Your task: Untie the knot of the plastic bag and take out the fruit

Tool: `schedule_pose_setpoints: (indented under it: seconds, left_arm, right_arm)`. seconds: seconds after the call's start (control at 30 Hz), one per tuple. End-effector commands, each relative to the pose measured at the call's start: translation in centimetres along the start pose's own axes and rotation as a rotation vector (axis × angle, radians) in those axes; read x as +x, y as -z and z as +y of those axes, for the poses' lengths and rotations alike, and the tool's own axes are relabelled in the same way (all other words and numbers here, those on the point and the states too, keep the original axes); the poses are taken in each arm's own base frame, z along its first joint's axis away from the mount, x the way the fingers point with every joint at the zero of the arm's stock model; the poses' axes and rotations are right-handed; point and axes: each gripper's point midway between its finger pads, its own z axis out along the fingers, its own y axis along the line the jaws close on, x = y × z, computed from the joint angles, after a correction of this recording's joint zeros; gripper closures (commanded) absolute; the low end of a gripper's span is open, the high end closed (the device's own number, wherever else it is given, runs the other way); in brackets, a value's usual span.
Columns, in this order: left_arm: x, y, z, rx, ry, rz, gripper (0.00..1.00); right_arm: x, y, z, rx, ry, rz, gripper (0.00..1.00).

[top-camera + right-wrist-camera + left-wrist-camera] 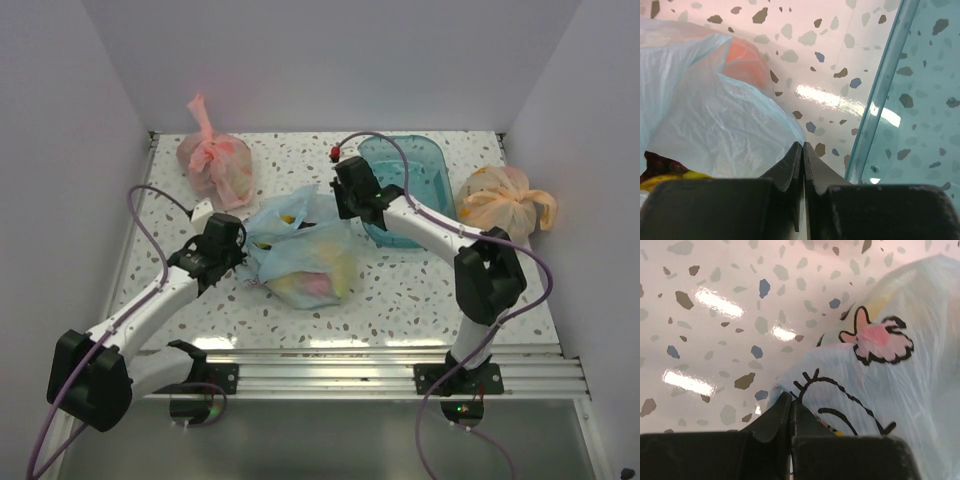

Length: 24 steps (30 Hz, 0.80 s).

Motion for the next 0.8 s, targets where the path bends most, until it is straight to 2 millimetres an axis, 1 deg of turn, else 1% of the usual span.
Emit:
schedule_pose_setpoints:
  seconds: [0.0,0.03,0.07,0.1,0.13,0.17,0.2,0.23,0.27,0.3,0.33,0.37,0.47,0.5,0.53,0.57,0.63,0.67,0.7,0.77]
  left_arm:
    - [-1.4,0.6,-1.3,0.061,-0.138,-0.002,1.00]
    - [-1.0,0.9,-2.2,0.116,-0.148,0.024,1.00]
    - [-0.8,1.1,-2.6,0.141,-0.150,0.038,1.00]
    - [-0.8,1.4,-3.1,0.170,-0.149,0.044,1.00]
    - [-0.3,1.7,-3.6,0.204,-0.151,0.068,1.00]
    - [-0.2,2.0,-3.8,0.221,-0.149,0.076,0.99]
    - [-0.3,2.3,-4.2,0.243,-0.145,0.076,0.99]
    - [-0.1,2.6,-4.4,0.262,-0.143,0.089,0.99]
    - [-0.1,2.8,-4.6,0.272,-0.139,0.090,0.98]
    - [-0.1,3.1,-4.7,0.282,-0.135,0.090,0.98]
    - [-0.1,3.2,-4.8,0.292,-0.127,0.094,0.98]
    - [-0.1,3.4,-4.9,0.297,-0.124,0.093,0.98]
    - [0.1,3.4,-4.7,0.299,-0.118,0.096,0.98]
    - [0.3,3.4,-4.7,0.300,-0.119,0.099,0.98]
    - [0.5,3.4,-4.6,0.301,-0.116,0.105,0.98]
    - [0.9,3.2,-4.4,0.297,-0.115,0.113,0.98]
    - [1.0,3.4,-4.3,0.305,-0.102,0.112,0.97]
    - [1.3,3.2,-4.1,0.297,-0.100,0.117,0.97]
    - [1.2,3.4,-4.0,0.298,-0.097,0.112,0.97]
    - [1.4,3.3,-3.5,0.284,-0.085,0.111,0.96]
  right_arm:
    - [-2.9,1.0,1.8,-0.070,-0.036,-0.058,0.93]
    - [-3.4,2.1,3.1,-0.118,-0.025,-0.073,0.87]
    - [-3.7,2.8,3.6,-0.128,-0.007,-0.086,0.78]
    - [-4.0,3.5,4.1,-0.135,0.007,-0.099,0.58]
    - [-3.9,4.5,5.1,-0.141,0.031,-0.103,0.51]
    - [-4.5,5.7,5.6,-0.154,0.040,-0.124,0.45]
    - [-4.9,6.6,6.2,-0.167,0.045,-0.140,0.42]
    - [-4.8,7.6,7.3,-0.180,0.062,-0.153,0.37]
    - [-5.1,8.5,7.9,-0.189,0.069,-0.171,0.36]
    - [-5.0,8.9,8.5,-0.202,0.074,-0.175,0.36]
    - [-4.5,9.2,9.5,-0.227,0.084,-0.167,0.35]
    - [-3.8,9.2,10.6,-0.272,0.081,-0.145,0.34]
    - [-1.2,8.6,12.0,-0.309,0.106,-0.076,0.32]
    - [0.5,8.0,11.9,-0.305,0.127,-0.031,0.31]
    - [1.6,8.1,12.4,-0.315,0.149,-0.006,0.31]
    - [3.5,8.0,12.4,-0.326,0.180,0.037,0.31]
    - [6.3,8.4,12.2,-0.327,0.228,0.109,0.33]
    - [8.5,8.4,11.5,-0.318,0.252,0.165,0.34]
    - [9.7,9.3,10.9,-0.317,0.268,0.201,0.34]
    - [11.9,10.4,10.3,-0.320,0.299,0.243,0.36]
